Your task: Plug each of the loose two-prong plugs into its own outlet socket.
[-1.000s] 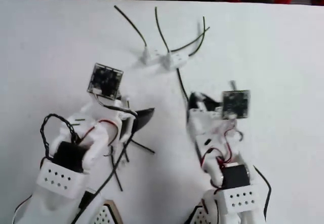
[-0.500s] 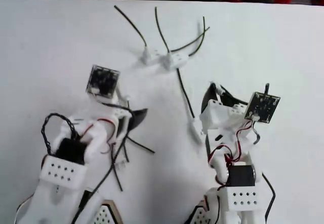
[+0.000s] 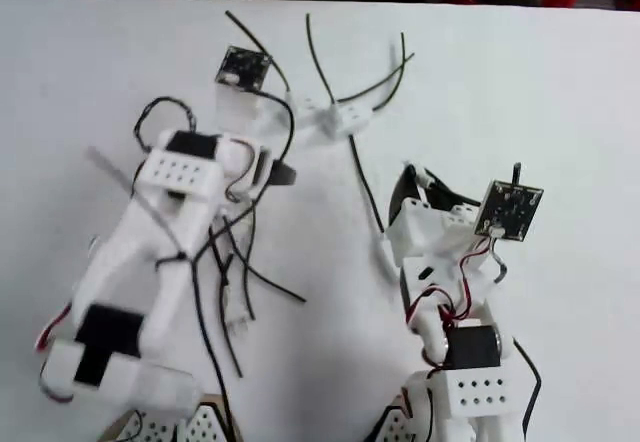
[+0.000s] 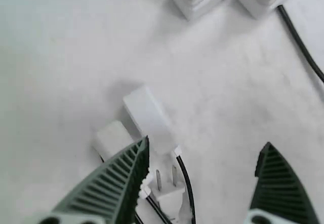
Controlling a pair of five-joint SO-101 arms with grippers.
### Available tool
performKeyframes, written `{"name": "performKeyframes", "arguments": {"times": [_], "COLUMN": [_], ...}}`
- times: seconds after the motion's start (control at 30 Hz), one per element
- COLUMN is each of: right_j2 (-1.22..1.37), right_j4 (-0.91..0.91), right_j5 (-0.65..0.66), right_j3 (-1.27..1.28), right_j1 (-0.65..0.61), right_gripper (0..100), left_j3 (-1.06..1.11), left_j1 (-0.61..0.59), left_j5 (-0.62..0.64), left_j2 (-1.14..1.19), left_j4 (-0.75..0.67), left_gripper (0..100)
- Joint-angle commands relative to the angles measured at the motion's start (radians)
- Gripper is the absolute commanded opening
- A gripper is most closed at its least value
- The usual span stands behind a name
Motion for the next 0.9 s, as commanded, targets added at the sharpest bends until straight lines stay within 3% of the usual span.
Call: {"name": "performKeyframes", "arguments": {"times": [0.0,0.23,0.5,0.67,0.87], "right_j2": [-0.007,-0.007,-0.007,-0.01,-0.013], "right_j4": [-0.022,-0.022,-0.022,-0.019,-0.018], "right_j5": [-0.002,-0.002,-0.002,-0.002,-0.002], "right_j3": [-0.006,-0.006,-0.006,-0.006,-0.006], "right_j1": [-0.005,-0.005,-0.005,-0.004,0.001], "right_gripper": [1.7,1.7,1.7,1.7,1.7], "left_j3": [-0.195,-0.255,-0.253,-0.265,-0.338], "left_j1": [-0.044,-0.114,-0.087,-0.07,-0.033], "left_j5": [-0.005,-0.005,-0.011,-0.017,-0.157], "left_j2": [0.214,0.314,0.326,0.409,0.437], "left_j4": [0.008,0.009,0.003,0.0,0.106], "left_gripper": [33,33,32,22,13]}}
